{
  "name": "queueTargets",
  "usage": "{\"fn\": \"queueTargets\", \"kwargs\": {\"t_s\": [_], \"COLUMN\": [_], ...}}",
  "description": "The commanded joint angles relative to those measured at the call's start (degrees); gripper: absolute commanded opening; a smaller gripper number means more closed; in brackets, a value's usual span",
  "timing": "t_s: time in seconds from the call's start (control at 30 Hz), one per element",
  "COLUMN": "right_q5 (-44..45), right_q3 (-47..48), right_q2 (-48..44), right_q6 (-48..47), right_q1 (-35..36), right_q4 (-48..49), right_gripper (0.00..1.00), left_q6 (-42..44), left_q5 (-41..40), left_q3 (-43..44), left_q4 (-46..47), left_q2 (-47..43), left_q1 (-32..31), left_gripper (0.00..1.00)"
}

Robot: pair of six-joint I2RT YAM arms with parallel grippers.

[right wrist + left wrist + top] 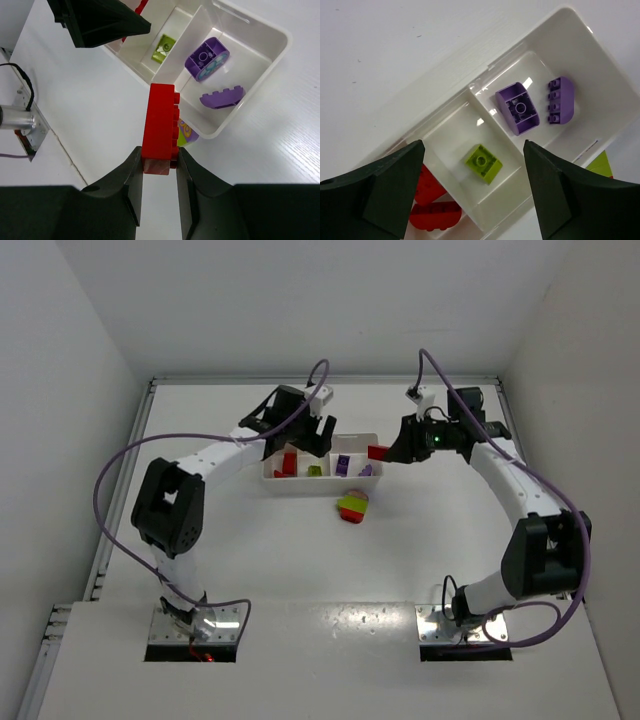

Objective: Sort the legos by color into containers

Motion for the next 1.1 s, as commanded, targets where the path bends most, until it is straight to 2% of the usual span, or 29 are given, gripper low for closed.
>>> {"fn": "queueTargets", "kwargs": {"t_s": [0.0, 0.03, 0.1, 0.13, 0.27, 0.3, 0.33, 0.37, 0.6, 0.87, 0.97, 1.03, 1.07], "right_q5": [0.0, 0.0, -0.5, -1.1, -1.1, -1.1, -1.1, -1.1, 3.6, 12.2, 16.0, 15.3, 15.3], "right_q3": [3.9, 3.9, 5.5, 7.1, 12.2, 13.5, 16.2, 17.7, 30.6, 39.3, 41.4, 41.9, 42.6], "right_q2": [1.0, 1.0, 2.4, 3.9, 10.1, 11.8, 13.5, 16.7, 28.3, 36.9, 39.2, 40.1, 40.7], "right_q6": [-0.8, -0.8, 0.0, 0.0, 0.0, 0.0, 0.0, 0.0, 3.8, 9.1, 9.8, 10.4, 10.4], "right_q1": [0.3, 0.9, 1.5, 2.6, 9.3, 10.5, 11.7, 12.8, 21.0, 25.9, 27.2, 27.8, 28.4], "right_q4": [1.7, 2.2, 3.3, 3.9, 5.3, 5.3, 5.3, 5.3, 5.3, 7.6, 7.6, 7.6, 8.1], "right_gripper": [0.0, 0.0, 0.0, 0.0, 0.0, 0.0, 0.0, 0.0, 0.0, 0.0, 0.07, 0.24, 0.38], "left_q6": [-1.2, -1.2, -4.7, -9.0, -11.2, -10.7, -9.3, -8.5, -6.3, -3.7, -2.4, -1.9, -1.9], "left_q5": [0.9, 0.9, -4.3, -6.7, -2.9, -2.4, -1.5, -0.8, 2.5, -0.9, -2.6, -2.6, -2.6], "left_q3": [1.8, 1.8, 2.9, 3.9, 15.7, 15.7, 14.6, 12.4, 5.5, -0.2, -0.2, -0.8, -0.8], "left_q4": [3.7, 4.4, 4.9, 4.9, -5.8, -7.0, -7.0, -6.5, -6.4, -7.6, -8.2, -8.8, -8.8], "left_q2": [-5.2, -6.5, -10.3, -11.4, -11.4, -11.9, -14.4, -15.7, -24.1, -29.9, -30.4, -31.0, -31.0], "left_q1": [1.4, 1.4, 1.4, 1.9, 7.5, 8.5, 9.6, 11.7, 19.5, 20.1, 20.1, 20.1, 20.1], "left_gripper": [0.87, 0.88, 0.88, 0.88, 0.88, 0.9, 0.99, 1.0, 1.0, 1.0, 1.0, 1.0, 1.0]}}
